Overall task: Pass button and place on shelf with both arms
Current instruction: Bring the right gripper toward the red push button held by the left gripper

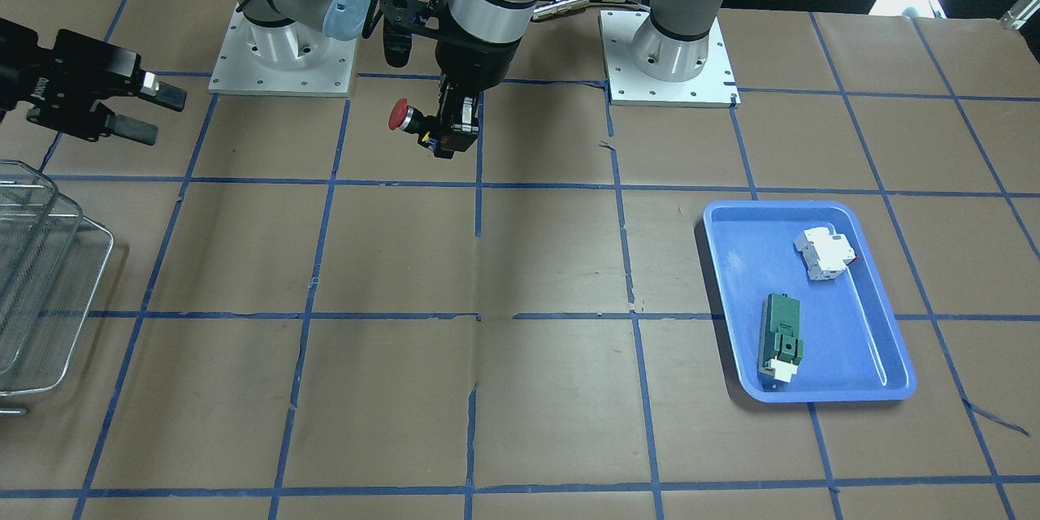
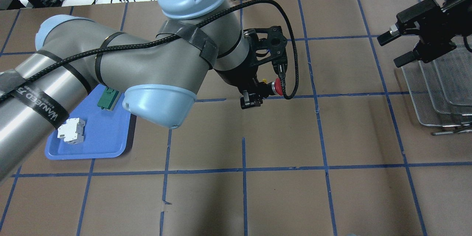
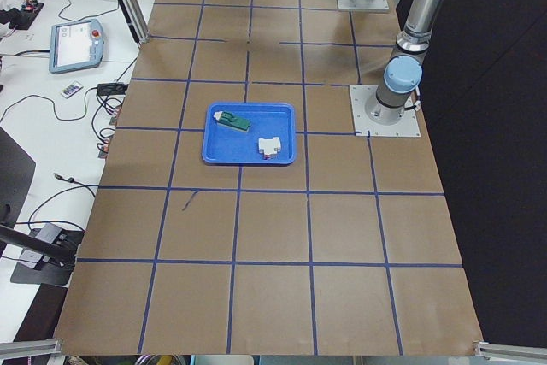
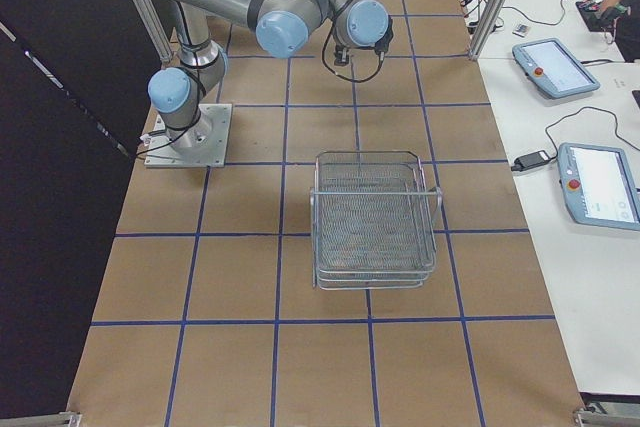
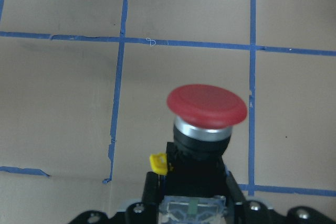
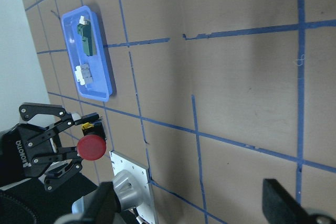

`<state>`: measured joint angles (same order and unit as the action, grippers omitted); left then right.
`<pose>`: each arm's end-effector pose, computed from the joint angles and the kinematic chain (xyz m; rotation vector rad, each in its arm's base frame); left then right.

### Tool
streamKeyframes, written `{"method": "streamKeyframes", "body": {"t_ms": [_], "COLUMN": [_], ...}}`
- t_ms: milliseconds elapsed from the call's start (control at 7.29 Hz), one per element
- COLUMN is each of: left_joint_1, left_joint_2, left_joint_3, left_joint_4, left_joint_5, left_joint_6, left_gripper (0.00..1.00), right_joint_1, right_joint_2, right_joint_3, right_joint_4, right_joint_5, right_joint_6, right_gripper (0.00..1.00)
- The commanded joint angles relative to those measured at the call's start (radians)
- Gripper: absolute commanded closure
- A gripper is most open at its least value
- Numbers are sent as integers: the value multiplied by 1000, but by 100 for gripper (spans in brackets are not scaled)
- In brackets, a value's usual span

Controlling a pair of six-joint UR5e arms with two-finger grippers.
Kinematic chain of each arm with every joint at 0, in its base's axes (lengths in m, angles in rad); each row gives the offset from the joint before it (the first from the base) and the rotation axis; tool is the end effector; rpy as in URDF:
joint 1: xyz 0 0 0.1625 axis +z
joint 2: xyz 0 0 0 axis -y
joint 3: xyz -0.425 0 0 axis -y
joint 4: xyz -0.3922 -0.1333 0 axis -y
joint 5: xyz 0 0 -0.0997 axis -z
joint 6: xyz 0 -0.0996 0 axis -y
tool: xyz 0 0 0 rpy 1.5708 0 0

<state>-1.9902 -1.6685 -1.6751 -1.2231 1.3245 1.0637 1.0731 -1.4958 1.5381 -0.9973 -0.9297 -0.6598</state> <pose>-0.3632 -0.4275 0.4257 -2.0035 -2.1481 0.3184 -0.0496 -0.4954 0.4470 0.0553 2.2908 0.1928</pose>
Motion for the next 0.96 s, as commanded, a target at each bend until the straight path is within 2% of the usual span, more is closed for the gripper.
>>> {"method": "streamKeyframes", "body": {"t_ms": [0, 137, 411, 548, 823], "left_joint_1": [4, 4, 2, 2, 2], "left_joint_2": [6, 4, -8, -8, -7], "left_joint_3": [-9, -6, -5, 0, 2], "left_joint_4": [-1, 1, 8, 10, 10], "left_joint_5": [-2, -2, -7, -7, -11], "left_joint_6": [-4, -8, -47, -51, -51], "left_gripper": [100, 100, 100, 100, 100], "right_joint_1": [83, 109, 128, 130, 149], "right_joint_2": [-1, -1, -29, -67, -84], "right_joint_3": [33, 45, 109, 173, 261], "right_joint_4": [16, 17, 28, 16, -111], "right_joint_5": [32, 111, 144, 228, 265], "right_joint_6": [-61, -66, -61, -64, -64], "right_gripper": [0, 0, 0, 0, 0]}}
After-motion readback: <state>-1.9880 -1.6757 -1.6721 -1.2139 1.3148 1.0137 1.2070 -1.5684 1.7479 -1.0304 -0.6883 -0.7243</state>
